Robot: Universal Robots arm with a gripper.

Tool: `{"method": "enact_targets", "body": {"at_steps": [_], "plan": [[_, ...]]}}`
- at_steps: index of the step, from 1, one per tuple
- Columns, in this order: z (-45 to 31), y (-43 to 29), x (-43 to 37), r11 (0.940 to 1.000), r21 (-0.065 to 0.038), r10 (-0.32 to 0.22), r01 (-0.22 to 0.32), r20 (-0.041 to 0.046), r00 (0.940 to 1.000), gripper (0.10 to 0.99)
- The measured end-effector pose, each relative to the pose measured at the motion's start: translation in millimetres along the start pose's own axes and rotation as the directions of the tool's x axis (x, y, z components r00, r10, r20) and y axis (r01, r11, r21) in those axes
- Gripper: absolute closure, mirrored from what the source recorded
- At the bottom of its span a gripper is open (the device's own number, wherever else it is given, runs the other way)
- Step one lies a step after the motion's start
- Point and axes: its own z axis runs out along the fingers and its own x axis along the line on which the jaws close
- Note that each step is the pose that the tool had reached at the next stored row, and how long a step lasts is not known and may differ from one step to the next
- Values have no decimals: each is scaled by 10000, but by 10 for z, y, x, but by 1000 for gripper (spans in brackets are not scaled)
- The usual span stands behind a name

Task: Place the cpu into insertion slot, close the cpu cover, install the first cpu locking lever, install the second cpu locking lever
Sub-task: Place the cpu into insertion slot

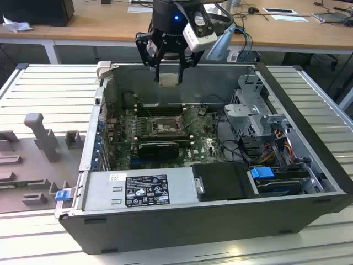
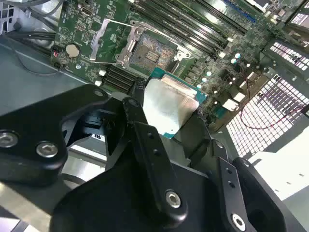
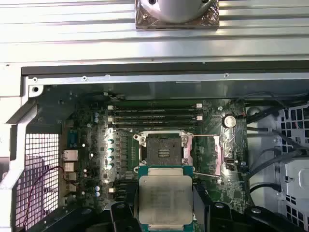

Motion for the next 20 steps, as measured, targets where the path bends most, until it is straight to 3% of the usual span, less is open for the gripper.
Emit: {"method": "enact_targets", "body": {"at_steps": [20], "plan": [[0,0,1,9997,-4,229,-229,20,9997,545]]}}
